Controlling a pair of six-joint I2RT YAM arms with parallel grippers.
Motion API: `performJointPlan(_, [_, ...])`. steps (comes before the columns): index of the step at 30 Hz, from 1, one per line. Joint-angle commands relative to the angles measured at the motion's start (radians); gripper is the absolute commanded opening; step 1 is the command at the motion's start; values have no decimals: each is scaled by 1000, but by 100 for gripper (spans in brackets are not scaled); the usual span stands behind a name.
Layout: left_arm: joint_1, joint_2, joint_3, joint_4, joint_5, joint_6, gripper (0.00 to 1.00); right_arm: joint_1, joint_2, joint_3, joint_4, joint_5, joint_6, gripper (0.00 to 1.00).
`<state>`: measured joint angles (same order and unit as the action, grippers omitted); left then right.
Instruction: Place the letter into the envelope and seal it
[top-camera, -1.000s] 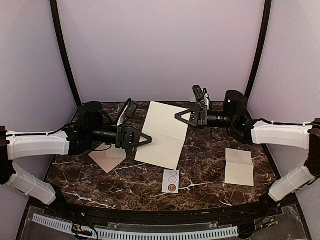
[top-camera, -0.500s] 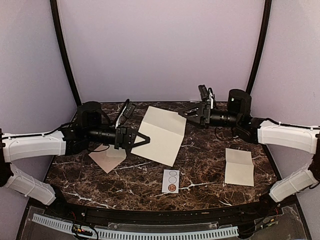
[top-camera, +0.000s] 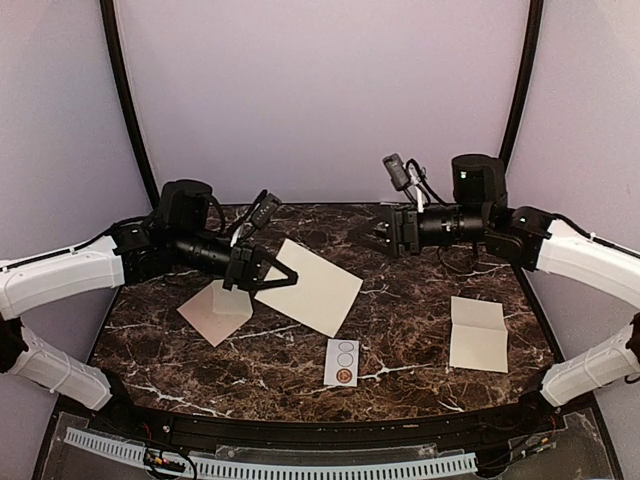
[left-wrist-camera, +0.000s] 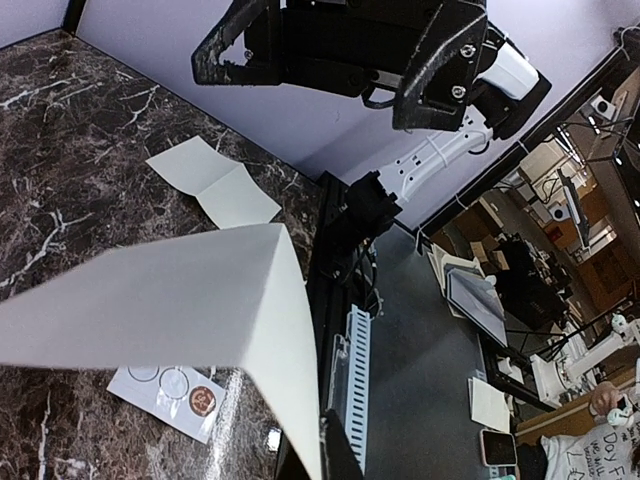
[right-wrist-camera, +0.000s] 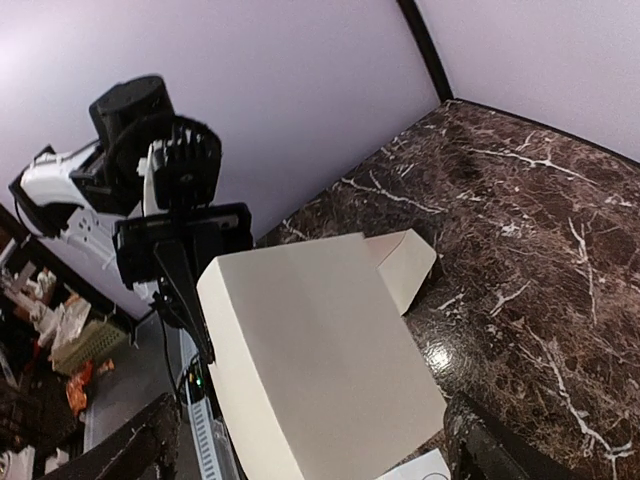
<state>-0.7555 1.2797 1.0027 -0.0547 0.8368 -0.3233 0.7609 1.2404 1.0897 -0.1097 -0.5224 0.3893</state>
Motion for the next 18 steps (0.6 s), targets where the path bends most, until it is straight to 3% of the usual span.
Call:
performJointPlan(1, [-11, 0, 32, -109, 77, 88, 0, 77, 113, 96, -108, -75, -130, 85])
performJointPlan(8, [-29, 18, 73, -189, 87, 147, 0, 144, 252, 196, -158, -214, -186, 74])
performJointPlan(14, [-31, 28, 93, -229, 58, 180, 0, 164, 272, 193, -145, -279, -182, 58])
performJointPlan(18, [-31, 32, 106, -262, 11, 207, 0, 164, 247, 167, -111, -296, -160, 54])
